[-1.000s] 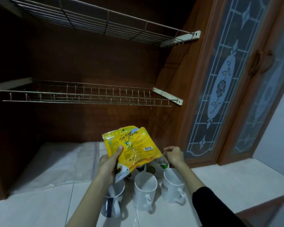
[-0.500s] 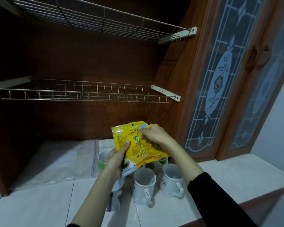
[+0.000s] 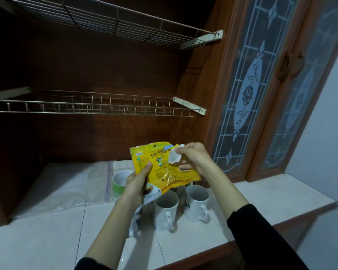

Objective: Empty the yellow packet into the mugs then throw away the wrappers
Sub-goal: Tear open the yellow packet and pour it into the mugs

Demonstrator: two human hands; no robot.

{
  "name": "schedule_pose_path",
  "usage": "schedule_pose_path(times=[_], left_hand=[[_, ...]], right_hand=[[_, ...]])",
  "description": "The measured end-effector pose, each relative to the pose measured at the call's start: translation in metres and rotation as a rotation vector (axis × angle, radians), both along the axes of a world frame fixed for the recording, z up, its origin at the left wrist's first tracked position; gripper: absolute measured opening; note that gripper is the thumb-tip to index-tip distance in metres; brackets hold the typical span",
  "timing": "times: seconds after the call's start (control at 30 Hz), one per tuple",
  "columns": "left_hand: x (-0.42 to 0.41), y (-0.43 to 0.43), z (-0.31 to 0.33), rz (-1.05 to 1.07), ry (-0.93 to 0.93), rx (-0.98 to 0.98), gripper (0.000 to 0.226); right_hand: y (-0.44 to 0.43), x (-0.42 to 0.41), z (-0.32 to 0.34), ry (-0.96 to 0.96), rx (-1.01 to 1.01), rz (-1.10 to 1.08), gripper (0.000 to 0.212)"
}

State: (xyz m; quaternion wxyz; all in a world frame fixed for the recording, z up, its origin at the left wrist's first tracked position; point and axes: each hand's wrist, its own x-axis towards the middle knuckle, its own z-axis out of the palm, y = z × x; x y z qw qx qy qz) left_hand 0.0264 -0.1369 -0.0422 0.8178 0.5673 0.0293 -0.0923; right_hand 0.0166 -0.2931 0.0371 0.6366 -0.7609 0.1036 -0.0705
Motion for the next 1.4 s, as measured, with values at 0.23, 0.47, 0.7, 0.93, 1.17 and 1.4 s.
schedule_pose_path(times=[0.23, 0.47, 0.7, 0.93, 1.17, 1.4], left_hand=[[-0.002, 0.018, -0.011, -0.043, 0.070, -0.082, 0.019], [-0.004, 0.031, -0.022, -0.127, 0.058, -0.109, 0.016], [-0.009, 0.041, -0.026, -0.118, -0.041, -0.098, 0.043], [-0.019, 0.039, -0.020, -0.104, -0.122, -0.105, 0.037], [-0.027, 0.051, -0.020, -0.092, -0.153, -0.086, 0.026], [-0.032, 0.065, -0.020, -0.144, -0.149, -0.127, 0.033]], right_hand=[[-0.054, -0.013, -0.046, -0.015, -0.106, -0.389, 0.021], [-0.053, -0.022, -0.091, 0.132, -0.465, -0.353, 0.024], [-0.011, -0.034, -0.024, -0.193, -0.327, -0.130, 0.014], [0.045, -0.030, -0.016, 0.122, -0.501, 0.222, 0.032], [0.057, -0.030, -0.009, 0.168, -0.390, 0.298, 0.020], [0.057, -0.026, -0.001, 0.254, -0.358, 0.356, 0.017]])
